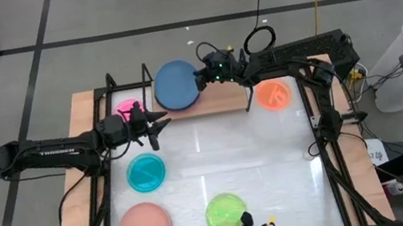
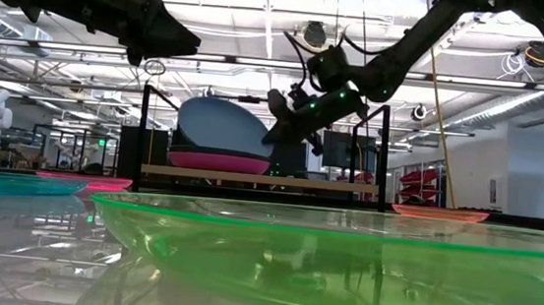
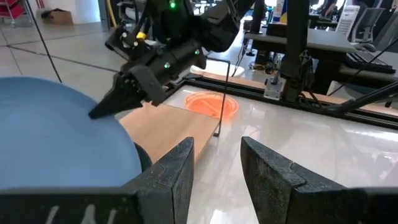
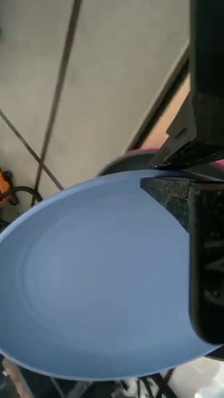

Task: Place and stack plates onto a shelf
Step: Stack the blue plate on top of the black plate on the shelf, then stack the peach plate on top of the blue plate on the shelf

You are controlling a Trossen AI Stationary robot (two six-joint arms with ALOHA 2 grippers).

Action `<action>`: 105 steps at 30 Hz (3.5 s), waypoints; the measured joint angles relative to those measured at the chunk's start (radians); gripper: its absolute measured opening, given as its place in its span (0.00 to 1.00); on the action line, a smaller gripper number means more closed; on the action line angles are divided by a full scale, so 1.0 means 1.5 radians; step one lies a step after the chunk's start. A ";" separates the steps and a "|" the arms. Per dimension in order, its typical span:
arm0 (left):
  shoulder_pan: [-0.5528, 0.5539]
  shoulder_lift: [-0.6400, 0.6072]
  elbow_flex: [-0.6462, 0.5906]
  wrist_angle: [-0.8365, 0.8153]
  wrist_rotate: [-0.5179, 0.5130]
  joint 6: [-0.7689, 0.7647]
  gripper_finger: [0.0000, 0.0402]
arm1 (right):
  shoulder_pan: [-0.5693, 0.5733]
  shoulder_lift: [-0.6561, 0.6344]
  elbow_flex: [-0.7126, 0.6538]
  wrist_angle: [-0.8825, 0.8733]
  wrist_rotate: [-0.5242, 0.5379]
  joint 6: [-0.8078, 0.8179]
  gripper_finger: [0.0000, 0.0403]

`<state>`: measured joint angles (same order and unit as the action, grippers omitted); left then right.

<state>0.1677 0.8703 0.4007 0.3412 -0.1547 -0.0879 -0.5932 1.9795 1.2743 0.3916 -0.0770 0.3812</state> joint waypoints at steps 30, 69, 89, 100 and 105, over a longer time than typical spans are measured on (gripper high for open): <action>0.000 0.000 0.000 -0.070 -0.002 -0.075 0.34 | 0.067 -0.280 -0.069 0.031 -0.179 -0.153 0.25; -0.296 0.208 0.441 -0.925 -0.042 -0.003 0.34 | 0.363 -0.357 -0.440 0.428 0.136 -0.311 0.25; -0.488 0.376 0.306 -0.689 0.156 -0.155 0.34 | 0.363 -0.357 -0.440 0.398 0.137 -0.296 0.25; -0.493 0.380 0.306 -0.680 0.157 -0.155 0.34 | 0.362 -0.357 -0.439 0.364 0.138 -0.280 0.25; -0.494 0.380 0.254 -0.587 0.171 -0.151 0.34 | 0.362 -0.357 -0.439 0.363 0.138 -0.279 0.25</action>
<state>-0.5728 1.4399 0.7817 -0.5392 0.1017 -0.3137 -0.0502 1.4433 0.6153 0.9360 0.1299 -0.0380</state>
